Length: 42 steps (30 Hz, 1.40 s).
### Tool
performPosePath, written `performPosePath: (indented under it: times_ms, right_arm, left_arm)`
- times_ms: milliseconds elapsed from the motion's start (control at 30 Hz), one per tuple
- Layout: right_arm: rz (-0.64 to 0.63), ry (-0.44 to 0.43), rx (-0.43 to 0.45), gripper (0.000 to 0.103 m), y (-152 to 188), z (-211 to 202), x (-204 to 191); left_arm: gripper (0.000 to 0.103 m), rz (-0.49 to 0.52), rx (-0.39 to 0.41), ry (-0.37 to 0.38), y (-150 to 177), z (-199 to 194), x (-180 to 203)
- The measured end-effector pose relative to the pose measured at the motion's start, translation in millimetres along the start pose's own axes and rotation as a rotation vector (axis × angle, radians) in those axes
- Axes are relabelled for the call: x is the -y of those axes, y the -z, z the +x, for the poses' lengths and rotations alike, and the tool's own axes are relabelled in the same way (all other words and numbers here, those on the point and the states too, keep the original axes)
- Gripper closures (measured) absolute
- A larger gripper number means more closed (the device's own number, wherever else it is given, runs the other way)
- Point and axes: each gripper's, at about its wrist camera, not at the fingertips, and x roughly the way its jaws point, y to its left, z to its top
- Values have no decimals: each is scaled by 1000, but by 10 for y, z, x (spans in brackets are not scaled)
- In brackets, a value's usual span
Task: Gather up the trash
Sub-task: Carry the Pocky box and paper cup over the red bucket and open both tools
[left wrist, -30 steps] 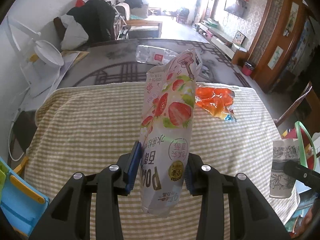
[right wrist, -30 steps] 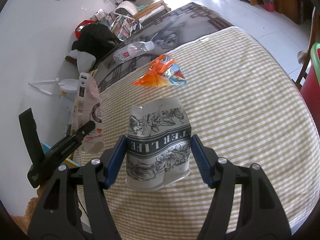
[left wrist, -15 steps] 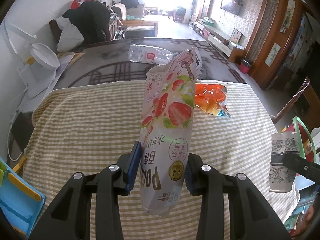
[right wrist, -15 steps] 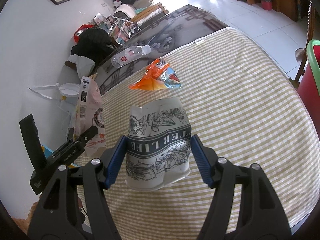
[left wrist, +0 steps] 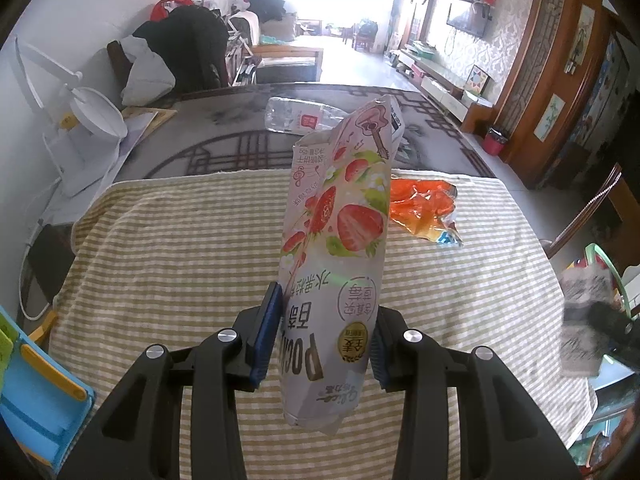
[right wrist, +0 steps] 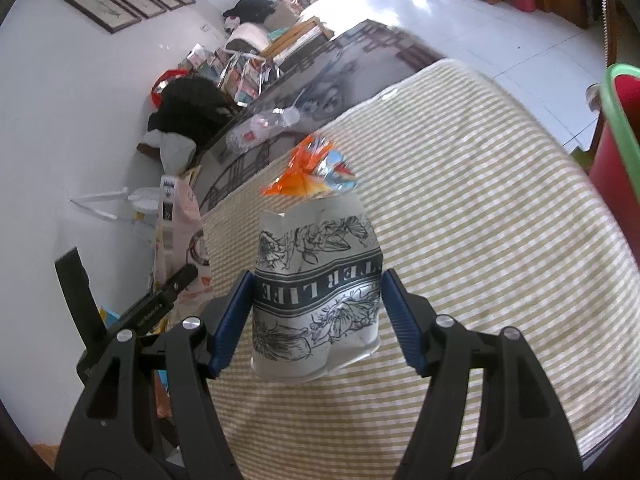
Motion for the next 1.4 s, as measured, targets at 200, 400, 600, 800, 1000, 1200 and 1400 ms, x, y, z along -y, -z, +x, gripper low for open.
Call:
performPosePath:
  times_ms: [200, 400, 600, 800, 1000, 1200, 1400]
  right_arm:
    - [49, 3, 81, 39, -151, -349, 225]
    - [60, -14, 102, 39, -290, -571, 520]
    - [44, -3, 113, 39, -464, -909, 915]
    - [22, 34, 157, 39, -589, -1318, 1388]
    - [80, 112, 192, 39, -600, -1673, 1978]
    - [147, 203, 225, 39, -553, -1946, 2553]
    - [171, 220, 241, 39, -615, -2038, 2794]
  left_arm:
    - [66, 29, -17, 23, 31, 17, 207]
    - [66, 49, -4, 29, 26, -22, 590]
    - [66, 53, -1, 29, 27, -33, 1117]
    - [66, 95, 21, 85, 64, -73, 1873]
    - [66, 155, -2, 189, 141, -55, 2736]
    - [66, 264, -23, 296, 233, -47, 3538]
    - [66, 332, -82, 374, 219, 85, 4058]
